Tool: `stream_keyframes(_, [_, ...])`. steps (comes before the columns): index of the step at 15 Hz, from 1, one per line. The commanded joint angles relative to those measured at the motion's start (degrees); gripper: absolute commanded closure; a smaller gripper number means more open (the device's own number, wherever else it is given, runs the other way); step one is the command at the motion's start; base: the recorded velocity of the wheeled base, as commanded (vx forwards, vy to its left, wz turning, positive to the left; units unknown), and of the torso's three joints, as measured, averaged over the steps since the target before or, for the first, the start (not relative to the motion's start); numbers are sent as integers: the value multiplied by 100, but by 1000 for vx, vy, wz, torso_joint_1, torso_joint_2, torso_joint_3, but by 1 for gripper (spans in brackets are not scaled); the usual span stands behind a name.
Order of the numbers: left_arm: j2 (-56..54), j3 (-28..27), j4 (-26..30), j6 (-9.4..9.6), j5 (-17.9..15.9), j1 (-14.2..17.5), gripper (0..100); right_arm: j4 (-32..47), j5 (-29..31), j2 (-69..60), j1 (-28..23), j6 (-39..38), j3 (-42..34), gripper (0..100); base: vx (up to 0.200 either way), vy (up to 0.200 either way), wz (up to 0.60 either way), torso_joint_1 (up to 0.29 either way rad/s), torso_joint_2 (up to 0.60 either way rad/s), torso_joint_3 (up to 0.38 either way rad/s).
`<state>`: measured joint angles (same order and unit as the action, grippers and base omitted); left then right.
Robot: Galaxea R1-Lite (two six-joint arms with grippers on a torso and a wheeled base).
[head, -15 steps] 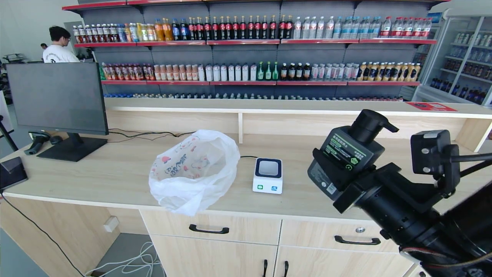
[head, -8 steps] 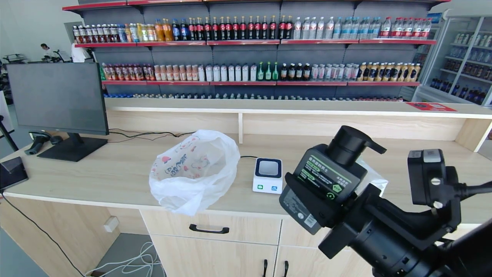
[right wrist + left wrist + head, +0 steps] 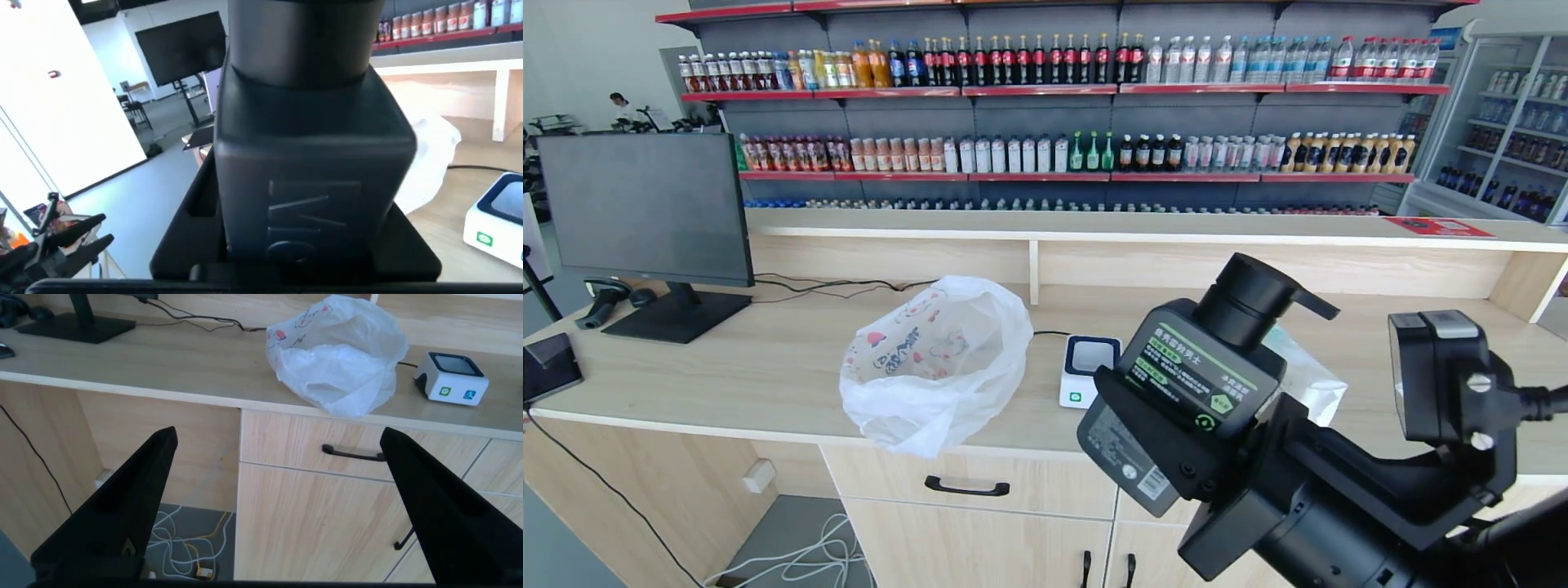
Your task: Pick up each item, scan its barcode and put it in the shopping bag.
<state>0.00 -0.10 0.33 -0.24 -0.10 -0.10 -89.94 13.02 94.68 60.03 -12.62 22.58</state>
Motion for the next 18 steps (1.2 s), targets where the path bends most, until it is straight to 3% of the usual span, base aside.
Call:
stream_keyframes(1, [0,1,2,-2,1,1,0,-6,-1,-38,97,-153,27,100,0,0,0,0,0,0])
stream_keyframes(6, [0,1,2,-2,1,1,0,-6,-1,-143,185,-241,-8,100,0,0,0,0,0,0])
stream_keyframes(11, [0,1,2,-2,1,1,0,-6,16,-424,659,-602,-43,100,0,0,0,0,0,0])
stream_keyframes(18, [0,1,2,-2,1,1,0,-6,16,-591,695,-1208,54,100,0,0,0,0,0,0])
